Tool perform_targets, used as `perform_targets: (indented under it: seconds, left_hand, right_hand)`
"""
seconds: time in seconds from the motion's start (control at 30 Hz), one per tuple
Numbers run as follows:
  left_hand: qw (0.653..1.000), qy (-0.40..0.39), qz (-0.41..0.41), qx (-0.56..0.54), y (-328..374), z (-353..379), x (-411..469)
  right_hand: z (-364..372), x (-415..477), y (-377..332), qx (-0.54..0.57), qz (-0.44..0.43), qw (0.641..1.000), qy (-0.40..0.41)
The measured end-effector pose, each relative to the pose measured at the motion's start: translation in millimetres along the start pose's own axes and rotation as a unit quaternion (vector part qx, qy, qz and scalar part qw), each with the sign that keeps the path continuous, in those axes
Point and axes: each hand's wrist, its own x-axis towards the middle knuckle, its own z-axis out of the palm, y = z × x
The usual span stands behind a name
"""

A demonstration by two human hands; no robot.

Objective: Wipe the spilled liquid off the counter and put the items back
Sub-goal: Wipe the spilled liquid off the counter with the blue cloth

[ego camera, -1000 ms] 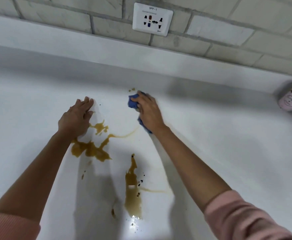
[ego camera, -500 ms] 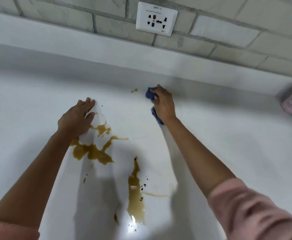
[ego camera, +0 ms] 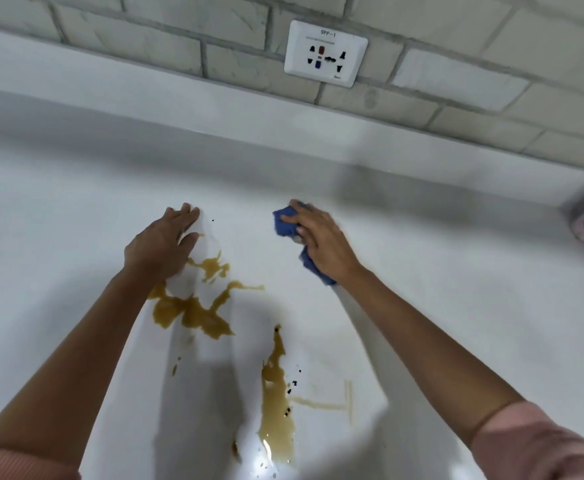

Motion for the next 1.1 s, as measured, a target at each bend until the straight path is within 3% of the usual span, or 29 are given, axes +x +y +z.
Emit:
perform_targets:
  seconds: [0.2, 0.37, 0.5, 0.57, 0.63, 0.77, 0.83, 1.0, 1.1]
  left_hand:
    - [1.0, -0.001, -0.003, 0.002, -1.3, 1.0, 2.3]
    - [1.0, -0.001, -0.005, 0.015, -2.1, 2.0, 4.7]
    - [1.0, -0.005, -0.005, 0.02, -2.6, 1.0, 5.5]
    - [1.0, 0.005, -0.006, 0.011, -2.2, 1.3, 4.4]
    - [1.0, 0.008, -0.003, 0.012, -1.4, 1.6, 4.0]
    - [1.0, -0.003, -0.004, 0.03, 0.6, 0.3, 2.3]
    - [0.999, -0.002, 0.001, 0.044, 2.2, 1.3, 0.2]
    - [1.0, -0.007, 0.02, 0.015, -0.7, 1.3, -1.4]
    - [0.996, 0.022, 0.041, -0.08, -6.9, -4.0, -10.7]
  right_hand:
    - [5.4, 83.0, 9.2, -0.016, 0.117, 0.992, 0.046]
    - [44.8, 55.3, -52.1, 0.035, -0.001, 0.999, 0.031]
    - [28.4, 2.0, -60.5, 0.048, -0.079, 0.995, -0.043]
    - [13.2, -17.6, -50.7, 0.002, -0.105, 0.994, -0.011]
    - [4.4, -25.2, -26.8, -0.063, -0.059, 0.996, 0.009]
    - [2.5, 22.0, -2.1, -0.043, 0.093, 0.993, 0.062]
    - [12.6, 51.5, -13.3, -0.028, 0.108, 0.991, 0.068]
    - [61.4, 30.1, -54.6, -0.016, 0.005, 0.999, 0.051]
    - [60.4, -7.0, -60.1, 0.028, -0.095, 0.994, -0.04]
